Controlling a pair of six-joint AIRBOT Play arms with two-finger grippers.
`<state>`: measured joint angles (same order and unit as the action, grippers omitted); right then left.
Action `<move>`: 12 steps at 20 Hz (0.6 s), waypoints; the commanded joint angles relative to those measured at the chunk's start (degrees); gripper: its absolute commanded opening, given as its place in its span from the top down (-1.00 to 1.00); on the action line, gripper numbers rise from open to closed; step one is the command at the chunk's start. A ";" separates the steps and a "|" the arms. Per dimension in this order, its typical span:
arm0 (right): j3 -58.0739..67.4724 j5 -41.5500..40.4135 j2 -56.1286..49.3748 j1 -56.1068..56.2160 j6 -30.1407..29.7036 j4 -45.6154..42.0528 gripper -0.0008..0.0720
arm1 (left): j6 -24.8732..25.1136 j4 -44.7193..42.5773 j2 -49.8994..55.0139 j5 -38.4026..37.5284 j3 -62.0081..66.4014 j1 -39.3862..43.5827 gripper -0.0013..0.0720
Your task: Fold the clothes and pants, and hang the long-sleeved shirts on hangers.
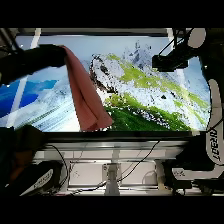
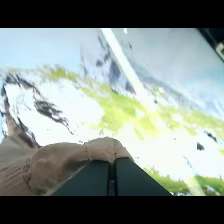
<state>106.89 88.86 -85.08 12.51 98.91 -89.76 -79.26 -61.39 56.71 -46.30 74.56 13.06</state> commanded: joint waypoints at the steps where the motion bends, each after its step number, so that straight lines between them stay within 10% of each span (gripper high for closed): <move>1: 0.00 0.00 -0.02 0.02 0.00 0.00 0.91 | 0.04 0.13 4.24 -1.05 0.17 1.60 0.94; 12: 0.00 -0.39 -0.02 0.02 0.00 0.00 0.91 | 0.02 0.17 14.62 -10.60 0.28 21.40 0.93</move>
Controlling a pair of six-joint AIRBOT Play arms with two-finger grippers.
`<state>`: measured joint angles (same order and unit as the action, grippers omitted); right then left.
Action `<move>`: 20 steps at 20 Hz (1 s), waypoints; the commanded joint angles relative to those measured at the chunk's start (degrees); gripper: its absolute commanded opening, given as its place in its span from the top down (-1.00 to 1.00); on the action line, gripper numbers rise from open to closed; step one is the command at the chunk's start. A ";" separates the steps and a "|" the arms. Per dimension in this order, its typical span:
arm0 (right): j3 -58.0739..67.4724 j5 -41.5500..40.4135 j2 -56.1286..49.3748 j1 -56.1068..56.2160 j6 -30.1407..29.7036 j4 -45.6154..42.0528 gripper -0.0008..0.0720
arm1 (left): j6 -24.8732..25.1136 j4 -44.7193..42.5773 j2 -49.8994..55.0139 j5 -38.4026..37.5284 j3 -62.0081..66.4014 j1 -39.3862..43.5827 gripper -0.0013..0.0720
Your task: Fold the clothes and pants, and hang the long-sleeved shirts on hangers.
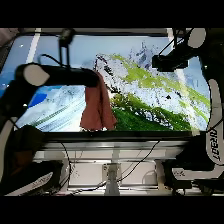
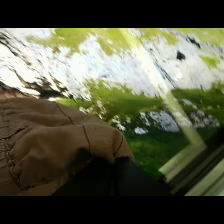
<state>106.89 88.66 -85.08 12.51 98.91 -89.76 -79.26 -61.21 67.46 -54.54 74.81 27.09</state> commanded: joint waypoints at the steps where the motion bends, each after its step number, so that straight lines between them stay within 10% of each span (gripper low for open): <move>1: 0.00 -0.87 -0.04 0.02 0.02 0.00 0.91 | 0.04 -0.02 5.73 -2.34 0.04 10.51 0.93; 6: 0.00 -3.61 0.02 0.02 0.00 0.02 0.91 | 0.04 -0.02 13.73 -2.32 0.04 20.28 0.85; 7: 0.00 -4.09 0.02 0.02 0.00 -0.02 0.91 | 0.04 -0.02 14.60 -2.32 0.04 20.90 0.29; 8: 0.02 -4.35 0.02 0.02 0.00 -0.17 0.91 | 0.00 0.00 14.88 -2.29 0.04 20.94 -0.73; 9: 0.00 -4.68 0.02 0.02 -0.02 -0.44 0.91 | 0.02 -0.02 14.88 -2.34 0.07 20.87 -0.96; 16: 0.00 -7.50 0.02 -0.09 -11.52 -4.70 0.91 | -0.02 -0.26 6.32 -2.34 0.07 12.68 -0.91; 20: -1.51 -8.46 -0.17 -2.69 -18.03 -4.44 0.84 | -2.16 -6.82 -3.93 -2.40 0.04 4.33 -0.56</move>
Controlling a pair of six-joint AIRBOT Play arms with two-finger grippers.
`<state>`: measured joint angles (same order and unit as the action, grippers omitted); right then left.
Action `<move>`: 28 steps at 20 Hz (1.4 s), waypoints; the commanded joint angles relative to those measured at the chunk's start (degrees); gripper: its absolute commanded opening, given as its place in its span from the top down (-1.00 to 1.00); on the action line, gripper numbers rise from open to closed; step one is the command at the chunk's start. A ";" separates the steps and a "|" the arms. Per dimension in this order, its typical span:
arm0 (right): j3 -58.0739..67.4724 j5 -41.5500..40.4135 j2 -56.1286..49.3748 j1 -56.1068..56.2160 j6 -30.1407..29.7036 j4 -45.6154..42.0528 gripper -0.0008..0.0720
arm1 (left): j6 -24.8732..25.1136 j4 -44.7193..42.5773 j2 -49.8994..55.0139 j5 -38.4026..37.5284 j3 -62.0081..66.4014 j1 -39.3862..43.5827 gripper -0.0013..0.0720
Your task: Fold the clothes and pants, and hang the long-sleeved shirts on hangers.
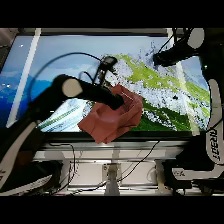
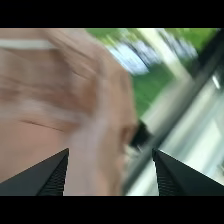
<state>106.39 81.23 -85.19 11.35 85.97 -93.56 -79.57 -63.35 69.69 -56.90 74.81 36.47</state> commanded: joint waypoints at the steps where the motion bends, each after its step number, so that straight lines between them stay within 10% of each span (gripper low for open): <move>1: -2.71 -1.20 -0.07 -2.93 -5.09 -0.31 0.61 | -3.52 -7.23 -9.03 -0.72 0.04 -7.30 -0.56; 3: -7.61 -1.36 -0.07 -5.95 -5.09 2.38 -0.11 | -4.92 -10.01 -14.25 -4.09 0.04 -11.43 -0.56; 8: -22.58 -0.59 -0.13 -9.35 -5.07 15.13 -0.16 | -6.64 -12.11 -22.86 -8.31 -0.24 -17.22 -0.56; 10: -24.09 -1.40 -0.90 -7.96 -5.05 23.02 -1.00 | -6.64 -12.09 -23.67 -8.31 -0.24 -17.31 -0.56; 16: -24.00 -11.61 -5.07 0.85 2.12 21.07 -0.89 | -9.20 -12.00 -21.97 -8.44 -0.31 -17.27 -0.56; 25: -24.02 -4.39 -14.21 4.09 9.99 6.08 -0.88 | -9.20 -11.43 -19.71 -8.94 -1.84 -17.25 -0.56; 28: -24.00 -4.55 -14.21 3.98 10.84 1.60 0.02 | -9.20 -11.43 -19.71 -8.94 -4.87 -17.25 -0.56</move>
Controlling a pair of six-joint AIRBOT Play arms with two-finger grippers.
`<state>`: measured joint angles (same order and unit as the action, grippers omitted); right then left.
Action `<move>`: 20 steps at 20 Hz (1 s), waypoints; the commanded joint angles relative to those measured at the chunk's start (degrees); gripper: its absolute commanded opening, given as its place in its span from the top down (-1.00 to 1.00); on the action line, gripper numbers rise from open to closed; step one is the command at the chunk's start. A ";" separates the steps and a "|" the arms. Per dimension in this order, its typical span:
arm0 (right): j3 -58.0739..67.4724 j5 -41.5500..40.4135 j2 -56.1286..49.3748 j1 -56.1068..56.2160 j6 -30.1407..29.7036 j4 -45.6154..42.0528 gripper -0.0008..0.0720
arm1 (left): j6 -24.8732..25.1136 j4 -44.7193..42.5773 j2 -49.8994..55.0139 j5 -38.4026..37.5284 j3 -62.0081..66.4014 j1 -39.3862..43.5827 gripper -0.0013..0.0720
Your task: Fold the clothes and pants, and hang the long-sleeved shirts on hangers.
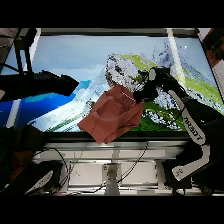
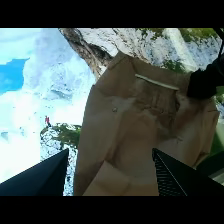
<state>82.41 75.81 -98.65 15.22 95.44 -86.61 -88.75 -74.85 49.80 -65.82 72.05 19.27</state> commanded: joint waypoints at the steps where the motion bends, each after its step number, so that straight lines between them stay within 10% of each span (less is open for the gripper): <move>1: -0.02 0.85 -0.74 0.13 1.38 -5.07 0.21 | -0.02 0.07 0.17 -0.02 -3.34 -0.04 -0.56; 4: -0.02 0.59 -0.74 0.17 1.36 -3.43 0.91 | -0.04 0.07 0.17 0.33 -8.04 -0.04 -0.56; 20: -0.02 0.44 0.31 0.17 1.11 -2.99 0.91 | -13.73 4.92 -6.91 21.11 -48.46 -4.48 -0.54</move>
<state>82.41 76.64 -98.39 15.33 96.64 -89.69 -97.84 -71.37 44.64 -50.04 30.48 16.97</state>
